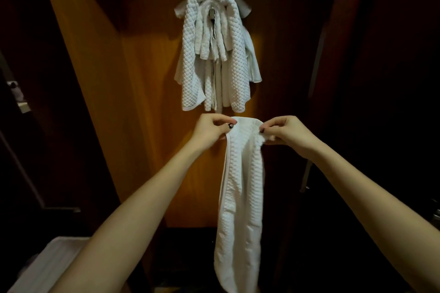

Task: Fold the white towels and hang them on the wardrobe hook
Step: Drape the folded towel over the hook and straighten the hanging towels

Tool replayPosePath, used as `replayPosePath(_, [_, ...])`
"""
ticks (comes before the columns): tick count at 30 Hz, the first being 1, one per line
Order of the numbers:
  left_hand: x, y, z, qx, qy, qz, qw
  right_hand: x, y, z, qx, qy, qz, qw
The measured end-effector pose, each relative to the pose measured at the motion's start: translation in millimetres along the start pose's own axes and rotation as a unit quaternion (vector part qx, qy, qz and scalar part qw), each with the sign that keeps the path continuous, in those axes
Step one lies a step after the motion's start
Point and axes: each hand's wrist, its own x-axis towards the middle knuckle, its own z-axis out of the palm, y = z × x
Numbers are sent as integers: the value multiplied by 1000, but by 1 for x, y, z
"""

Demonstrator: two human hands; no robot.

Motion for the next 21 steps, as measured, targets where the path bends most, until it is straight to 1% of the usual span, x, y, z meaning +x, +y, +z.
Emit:
replayPosePath(2, [-1, 2, 2, -9, 1, 18, 1000, -4, -2, 2, -15, -50, 5, 999])
replayPosePath(4, [-4, 3, 1, -22, 4, 30, 999, -8, -4, 4, -44, -71, -14, 996])
replayPosePath(7, [-5, 4, -4, -28, -8, 47, 998, -13, -8, 13, -81, -37, -79, 993])
replayPosePath(9, [-6, 6, -6, -48, -28, 48, 997, -15, -14, 21, -124, -14, -134, 983])
replayPosePath(13, [-8, 7, -7, -96, -36, 27, 994, -15, -28, 37, -161, -17, -210, 964])
replayPosePath(15, [-8, 5, -10, -135, -36, 11, 990, -13, -32, 40, -183, 1, -241, 953])
replayPosePath(18, [-11, 5, -12, -209, -46, -16, 977, -8, -37, 41, -226, 42, -267, 936])
replayPosePath(21, [-13, 4, -12, -253, -78, -7, 964, -4, -39, 40, -215, 41, -257, 941])
